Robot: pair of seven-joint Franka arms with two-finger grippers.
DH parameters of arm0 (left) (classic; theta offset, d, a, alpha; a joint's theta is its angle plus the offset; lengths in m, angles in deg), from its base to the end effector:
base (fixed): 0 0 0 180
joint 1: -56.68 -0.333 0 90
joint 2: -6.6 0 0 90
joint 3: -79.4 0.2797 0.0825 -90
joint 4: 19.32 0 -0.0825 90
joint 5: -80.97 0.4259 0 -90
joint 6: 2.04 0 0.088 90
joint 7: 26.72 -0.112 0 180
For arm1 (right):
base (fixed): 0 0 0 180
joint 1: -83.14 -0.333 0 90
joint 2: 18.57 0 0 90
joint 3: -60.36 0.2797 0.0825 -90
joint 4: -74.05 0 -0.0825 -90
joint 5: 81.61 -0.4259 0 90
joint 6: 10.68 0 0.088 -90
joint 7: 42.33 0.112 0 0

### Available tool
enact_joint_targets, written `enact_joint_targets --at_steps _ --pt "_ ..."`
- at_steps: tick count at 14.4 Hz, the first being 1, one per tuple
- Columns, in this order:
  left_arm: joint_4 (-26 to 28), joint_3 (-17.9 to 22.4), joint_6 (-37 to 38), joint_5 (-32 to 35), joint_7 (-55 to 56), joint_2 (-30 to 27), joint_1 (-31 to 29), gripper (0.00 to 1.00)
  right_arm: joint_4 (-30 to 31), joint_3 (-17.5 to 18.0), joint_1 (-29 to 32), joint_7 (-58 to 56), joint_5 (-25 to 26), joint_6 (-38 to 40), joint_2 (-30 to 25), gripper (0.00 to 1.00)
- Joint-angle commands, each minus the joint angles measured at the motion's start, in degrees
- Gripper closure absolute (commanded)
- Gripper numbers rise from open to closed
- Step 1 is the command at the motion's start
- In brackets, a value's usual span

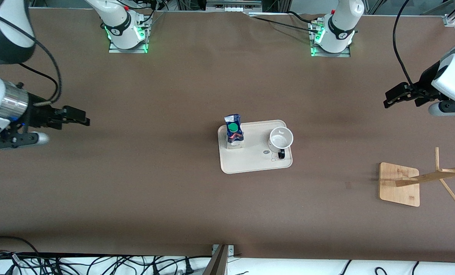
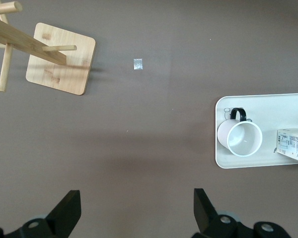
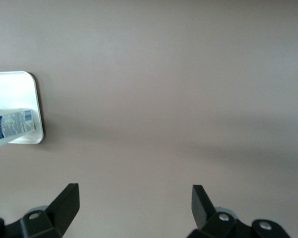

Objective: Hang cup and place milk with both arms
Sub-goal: 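Move the right gripper toward the blue milk carton on the tray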

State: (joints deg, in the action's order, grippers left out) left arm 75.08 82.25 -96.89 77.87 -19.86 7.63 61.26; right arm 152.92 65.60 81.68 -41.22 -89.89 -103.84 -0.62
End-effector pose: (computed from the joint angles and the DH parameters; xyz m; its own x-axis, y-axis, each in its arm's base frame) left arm 0.6057 -0.0241 0.5403 0.9955 0.0938 -0.0165 0.0945 -0.9942 0.0513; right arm 0.6725 0.0870 0.4899 0.9940 0.0869 -0.0667 0.0745 -0.9827 -0.1695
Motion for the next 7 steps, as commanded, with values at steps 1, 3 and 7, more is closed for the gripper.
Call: enact_joint_targets --at_steps 1,3,7 --pt "0.2 -0.3 0.3 0.9 -1.1 -0.9 -0.4 0.00 0.2 -0.1 -2.8 4.4 -1.0 -4.3 1.9 0.00" --pt "0.3 -0.3 0.3 0.9 -1.1 -0.9 -0.4 0.00 0.2 -0.1 -5.8 5.8 -1.0 -8.1 3.5 0.00" --pt "0.2 -0.2 0.3 0.9 -1.1 -0.9 -0.4 0.00 0.2 0.0 -10.6 12.1 -5.0 -14.1 6.1 0.00"
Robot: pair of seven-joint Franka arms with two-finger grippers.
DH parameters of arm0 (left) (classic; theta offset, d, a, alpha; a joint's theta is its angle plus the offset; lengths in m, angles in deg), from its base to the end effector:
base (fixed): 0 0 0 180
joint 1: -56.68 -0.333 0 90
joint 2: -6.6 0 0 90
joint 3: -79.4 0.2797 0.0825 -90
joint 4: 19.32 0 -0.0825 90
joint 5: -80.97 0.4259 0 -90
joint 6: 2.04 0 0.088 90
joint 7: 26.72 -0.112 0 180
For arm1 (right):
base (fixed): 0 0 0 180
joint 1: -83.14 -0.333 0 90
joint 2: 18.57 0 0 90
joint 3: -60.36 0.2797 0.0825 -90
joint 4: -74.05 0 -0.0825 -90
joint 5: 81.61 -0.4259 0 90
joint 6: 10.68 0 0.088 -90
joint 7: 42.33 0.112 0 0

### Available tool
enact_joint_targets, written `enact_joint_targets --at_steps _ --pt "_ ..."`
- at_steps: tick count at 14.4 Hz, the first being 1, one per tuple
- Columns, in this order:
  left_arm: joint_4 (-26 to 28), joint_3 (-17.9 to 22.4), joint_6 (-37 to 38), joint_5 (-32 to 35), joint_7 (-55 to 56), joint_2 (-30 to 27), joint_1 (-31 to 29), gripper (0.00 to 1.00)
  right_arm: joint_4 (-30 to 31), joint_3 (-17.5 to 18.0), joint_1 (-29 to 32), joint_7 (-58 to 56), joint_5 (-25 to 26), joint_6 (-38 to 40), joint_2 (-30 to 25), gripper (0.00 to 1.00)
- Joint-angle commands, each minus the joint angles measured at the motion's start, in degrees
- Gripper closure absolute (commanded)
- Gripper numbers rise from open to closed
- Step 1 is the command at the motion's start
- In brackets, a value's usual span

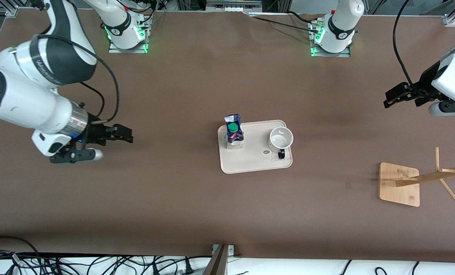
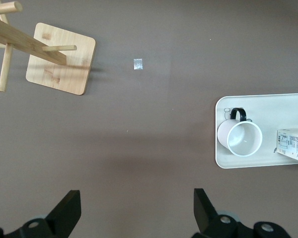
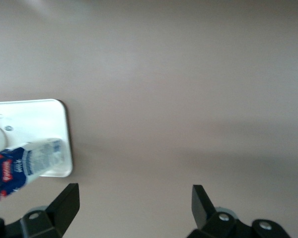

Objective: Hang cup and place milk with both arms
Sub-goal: 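Move the right gripper toward the blue milk carton on the tray, then lower the right gripper around the milk carton and close it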

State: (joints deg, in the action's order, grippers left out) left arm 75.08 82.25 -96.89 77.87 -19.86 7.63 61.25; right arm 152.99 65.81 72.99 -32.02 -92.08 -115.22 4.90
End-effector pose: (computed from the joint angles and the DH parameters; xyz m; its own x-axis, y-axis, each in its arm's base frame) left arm 0.6057 -0.0240 0.5403 0.9954 0.0940 -0.0165 0.0947 -0.9942 0.0513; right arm 0.6852 0.1976 0.4402 0.9991 0.0418 -0.0060 0.0395 -0.9754 -0.2170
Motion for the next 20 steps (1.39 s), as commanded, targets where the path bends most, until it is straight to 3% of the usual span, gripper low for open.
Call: enact_joint_targets --at_steps 1,7,17,20 --pt "0.3 -0.2 0.3 0.8 -1.1 -0.9 -0.4 0.00 0.2 -0.2 -3.1 4.4 -2.9 -4.3 1.3 0.00" --pt "0.2 -0.2 0.3 0.8 -1.1 -0.9 -0.4 0.00 0.2 -0.3 -10.9 18.5 -2.1 -11.6 4.2 0.00" --pt "0.1 -0.3 0.4 0.7 -1.1 -0.9 -0.4 0.00 0.4 -0.4 -21.2 31.3 6.9 -13.4 6.1 0.00" --pt "0.1 -0.4 0.4 0.5 -1.1 -0.9 -0.4 0.00 0.5 -0.4 -23.8 33.5 7.3 -13.7 6.3 0.00"
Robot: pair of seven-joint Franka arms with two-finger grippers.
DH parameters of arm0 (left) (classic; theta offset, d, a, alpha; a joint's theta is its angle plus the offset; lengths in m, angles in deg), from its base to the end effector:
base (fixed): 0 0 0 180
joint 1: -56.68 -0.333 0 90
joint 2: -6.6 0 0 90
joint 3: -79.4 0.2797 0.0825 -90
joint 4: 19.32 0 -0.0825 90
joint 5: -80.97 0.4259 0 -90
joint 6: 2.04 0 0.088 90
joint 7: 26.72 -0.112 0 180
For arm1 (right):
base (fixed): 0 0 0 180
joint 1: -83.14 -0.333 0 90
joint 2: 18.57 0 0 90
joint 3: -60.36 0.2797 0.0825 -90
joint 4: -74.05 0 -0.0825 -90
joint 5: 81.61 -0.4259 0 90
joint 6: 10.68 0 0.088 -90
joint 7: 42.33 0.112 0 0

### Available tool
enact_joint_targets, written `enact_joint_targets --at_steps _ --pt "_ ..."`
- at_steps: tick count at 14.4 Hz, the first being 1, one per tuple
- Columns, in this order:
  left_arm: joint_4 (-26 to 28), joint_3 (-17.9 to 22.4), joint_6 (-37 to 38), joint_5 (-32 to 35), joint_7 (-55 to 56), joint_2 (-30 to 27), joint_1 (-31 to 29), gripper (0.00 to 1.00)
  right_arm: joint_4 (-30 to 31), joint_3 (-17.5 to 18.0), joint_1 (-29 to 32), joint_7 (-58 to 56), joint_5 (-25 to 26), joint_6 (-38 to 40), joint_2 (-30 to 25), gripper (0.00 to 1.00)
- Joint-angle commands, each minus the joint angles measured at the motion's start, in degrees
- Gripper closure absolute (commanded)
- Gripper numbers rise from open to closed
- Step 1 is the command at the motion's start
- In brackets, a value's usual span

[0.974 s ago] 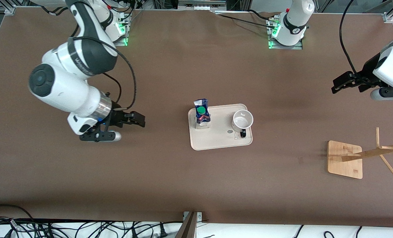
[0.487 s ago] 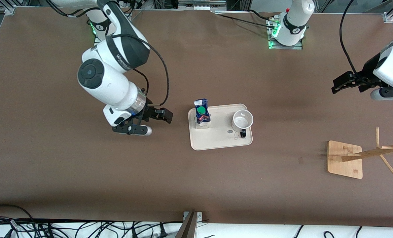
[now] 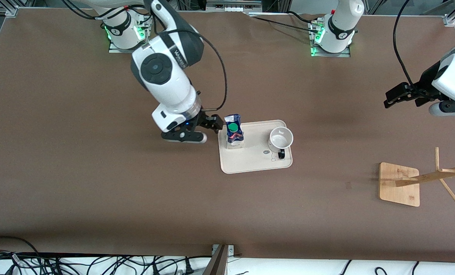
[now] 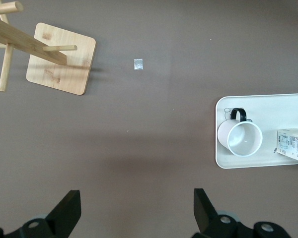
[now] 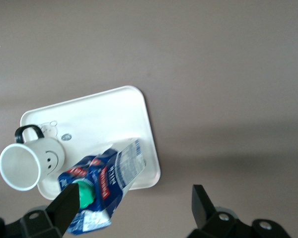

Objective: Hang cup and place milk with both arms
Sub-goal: 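Lower the right gripper around the milk carton and close it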

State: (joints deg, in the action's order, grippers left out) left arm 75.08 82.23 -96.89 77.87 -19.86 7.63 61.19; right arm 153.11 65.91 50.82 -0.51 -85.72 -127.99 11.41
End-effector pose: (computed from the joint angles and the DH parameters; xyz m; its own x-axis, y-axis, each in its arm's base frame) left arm 0.6058 -0.0236 0.5403 0.9954 0.0947 -0.0165 0.0954 -0.9941 0.0514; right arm 0.5918 0.4507 0.3767 0.9928 -0.1160 0.0293 -0.1089 -0.9773 -0.1817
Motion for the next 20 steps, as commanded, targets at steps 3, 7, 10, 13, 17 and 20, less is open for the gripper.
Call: enact_joint_targets --at_steps 3,7,10,13,17,20 --pt "0.0 -0.3 0.5 1.0 -1.1 -0.9 -0.4 0.00 0.3 -0.5 -4.1 3.4 1.9 -5.3 2.7 0.00" --pt "0.2 -0.1 0.6 1.2 -1.1 -0.7 -0.7 0.00 0.3 -0.5 -6.3 4.3 1.7 -8.4 5.0 0.00" --pt "0.2 -0.1 0.8 1.2 -1.1 -0.5 -1.3 0.00 0.3 -0.5 -7.0 7.0 2.0 -8.4 5.3 0.00" --pt "0.2 -0.1 0.9 1.2 -4.1 -0.4 -1.3 0.00 0.3 -0.5 -7.0 7.0 2.1 -8.6 5.4 0.00" --pt "0.1 0.0 1.8 1.4 -4.7 -0.4 -1.5 0.00 0.3 -0.5 -7.1 7.0 6.0 -8.9 6.6 0.00" --pt "0.0 -0.4 2.4 3.3 -4.7 -0.4 -1.5 0.00 0.3 -0.5 -8.0 7.1 5.6 -8.9 6.6 0.00"
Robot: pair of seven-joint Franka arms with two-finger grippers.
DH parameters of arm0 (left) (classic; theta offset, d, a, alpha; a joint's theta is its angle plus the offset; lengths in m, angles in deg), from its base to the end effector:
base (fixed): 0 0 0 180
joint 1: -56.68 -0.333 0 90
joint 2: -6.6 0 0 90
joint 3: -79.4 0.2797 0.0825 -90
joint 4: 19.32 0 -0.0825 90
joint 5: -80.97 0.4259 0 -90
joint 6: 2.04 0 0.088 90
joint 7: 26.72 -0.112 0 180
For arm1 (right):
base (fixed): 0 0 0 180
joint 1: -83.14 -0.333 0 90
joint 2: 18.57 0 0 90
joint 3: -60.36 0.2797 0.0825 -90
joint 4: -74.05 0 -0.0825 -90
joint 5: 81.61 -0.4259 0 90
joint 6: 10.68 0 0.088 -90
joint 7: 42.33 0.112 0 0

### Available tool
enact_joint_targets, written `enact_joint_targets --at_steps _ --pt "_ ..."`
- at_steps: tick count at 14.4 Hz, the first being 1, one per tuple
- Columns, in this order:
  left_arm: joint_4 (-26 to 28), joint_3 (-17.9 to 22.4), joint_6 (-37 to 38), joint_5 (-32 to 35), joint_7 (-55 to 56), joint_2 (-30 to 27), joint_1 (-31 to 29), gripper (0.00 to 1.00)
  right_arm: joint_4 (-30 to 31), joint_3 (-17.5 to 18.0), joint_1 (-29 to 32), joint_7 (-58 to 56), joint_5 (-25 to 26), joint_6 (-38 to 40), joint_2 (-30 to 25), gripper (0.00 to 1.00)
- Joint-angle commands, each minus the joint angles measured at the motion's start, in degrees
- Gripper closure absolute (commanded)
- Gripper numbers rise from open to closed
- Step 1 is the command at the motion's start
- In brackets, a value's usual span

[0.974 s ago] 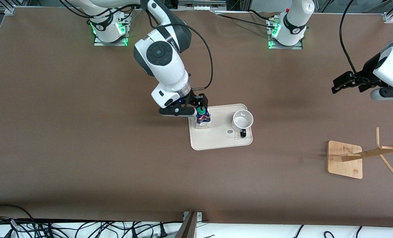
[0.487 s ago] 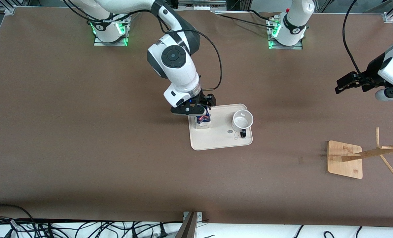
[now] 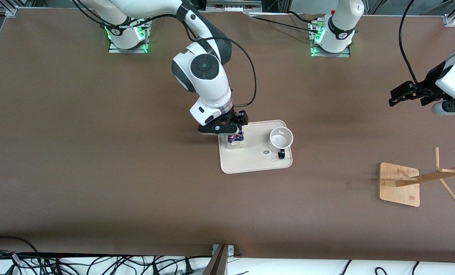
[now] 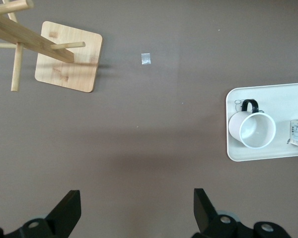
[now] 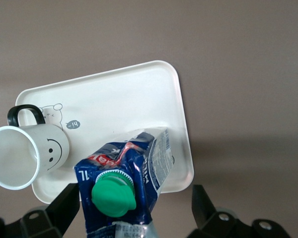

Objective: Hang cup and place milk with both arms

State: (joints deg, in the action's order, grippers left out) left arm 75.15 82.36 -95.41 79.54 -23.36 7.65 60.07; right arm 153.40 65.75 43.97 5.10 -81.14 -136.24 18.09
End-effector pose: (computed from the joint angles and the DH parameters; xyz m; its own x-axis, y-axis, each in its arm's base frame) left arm 0.6032 -0.0074 0.5371 0.9979 0.0526 -0.0388 0.0535 -0.9983 0.0217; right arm 0.5485 0.5225 0.3013 0.9941 -0.0750 0.0778 -0.0621 -0.9857 -0.1567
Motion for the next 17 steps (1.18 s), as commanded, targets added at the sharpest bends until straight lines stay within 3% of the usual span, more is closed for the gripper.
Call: enact_joint_targets --at_steps 1,15,17 --pt "-0.1 -0.6 0.9 1.7 -1.2 -0.3 -0.3 0.00 0.0 -0.3 -1.8 1.4 1.1 -0.7 0.0 0.00" --pt "-0.2 -1.1 1.0 1.6 -0.5 0.3 0.5 0.00 0.0 -0.3 -2.8 0.2 3.2 -2.0 2.1 0.01" --pt "-0.2 -1.1 1.0 1.6 0.0 0.3 0.5 0.00 -0.1 -0.3 -2.7 -0.1 3.1 -2.0 2.0 0.51"
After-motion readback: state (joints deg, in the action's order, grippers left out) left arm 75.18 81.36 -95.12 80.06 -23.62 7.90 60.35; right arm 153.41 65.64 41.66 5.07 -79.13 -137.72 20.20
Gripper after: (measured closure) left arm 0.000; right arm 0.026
